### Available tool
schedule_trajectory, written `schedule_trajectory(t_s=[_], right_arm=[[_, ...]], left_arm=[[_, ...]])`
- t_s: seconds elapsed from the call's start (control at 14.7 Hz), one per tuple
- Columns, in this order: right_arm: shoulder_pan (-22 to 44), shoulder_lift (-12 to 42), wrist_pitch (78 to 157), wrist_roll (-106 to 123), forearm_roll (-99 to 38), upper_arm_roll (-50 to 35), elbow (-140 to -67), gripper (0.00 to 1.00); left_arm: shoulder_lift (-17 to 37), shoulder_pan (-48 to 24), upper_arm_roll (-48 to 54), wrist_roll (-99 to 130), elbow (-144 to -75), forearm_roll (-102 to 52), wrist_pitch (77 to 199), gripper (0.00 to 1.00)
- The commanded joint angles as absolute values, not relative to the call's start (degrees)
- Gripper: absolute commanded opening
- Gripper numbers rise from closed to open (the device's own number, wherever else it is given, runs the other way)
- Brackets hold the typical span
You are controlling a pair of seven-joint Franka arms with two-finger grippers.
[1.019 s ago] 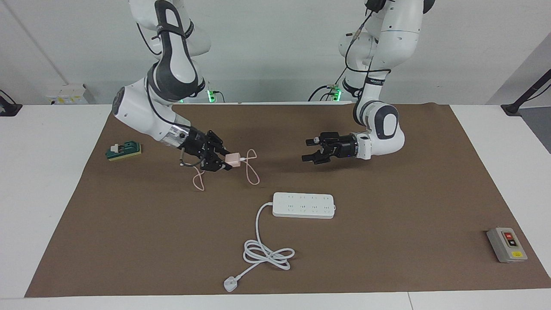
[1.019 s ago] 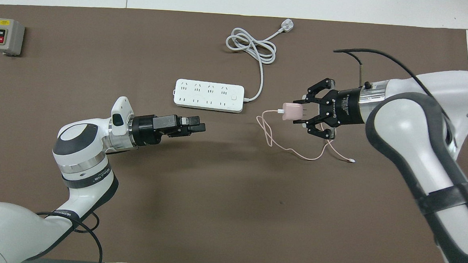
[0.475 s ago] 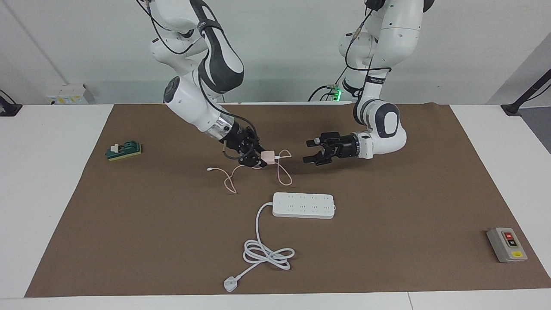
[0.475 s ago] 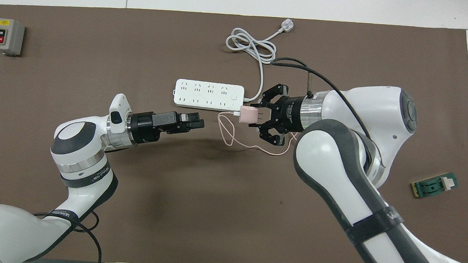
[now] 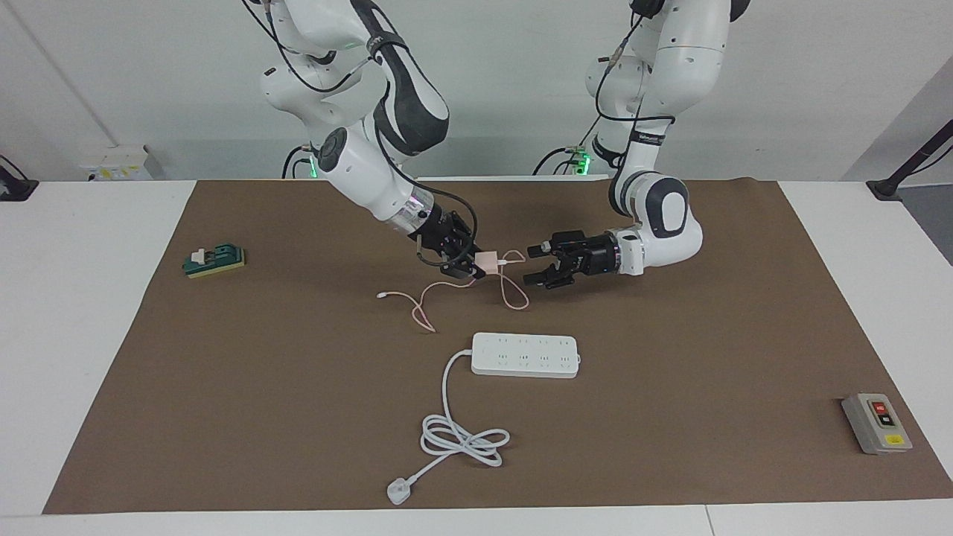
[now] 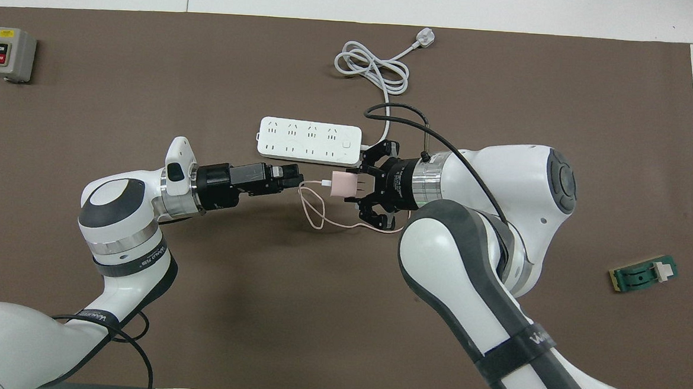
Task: Plug charger into power strip
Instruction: 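Grasp the charger with the left gripper from the right gripper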
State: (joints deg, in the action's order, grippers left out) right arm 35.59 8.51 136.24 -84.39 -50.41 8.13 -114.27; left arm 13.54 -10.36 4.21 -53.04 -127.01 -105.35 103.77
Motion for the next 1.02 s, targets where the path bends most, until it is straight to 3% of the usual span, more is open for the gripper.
schedule_trajectory(t_s=[0.0,0.54,0.95], right_arm=[[38.58,7.91,140.0,-85.87,-52.03,8.26,-116.1,0.0],[40.69,10.02,144.4,-86.57,-53.17,8.0,-115.49,0.0],[40.43,11.78,143.44,-86.31,-53.79,8.0,-112.85,0.0]], left_arm=[[12.83,-11.86,3.52,-53.26,-127.09,-106.7,105.29,1.0],[12.48,-14.15,3.52,-54.13,-127.09,-108.46,108.81,1.0],[11.26,-14.24,3.43,-56.6,-129.02,-108.46,109.6,1.0]])
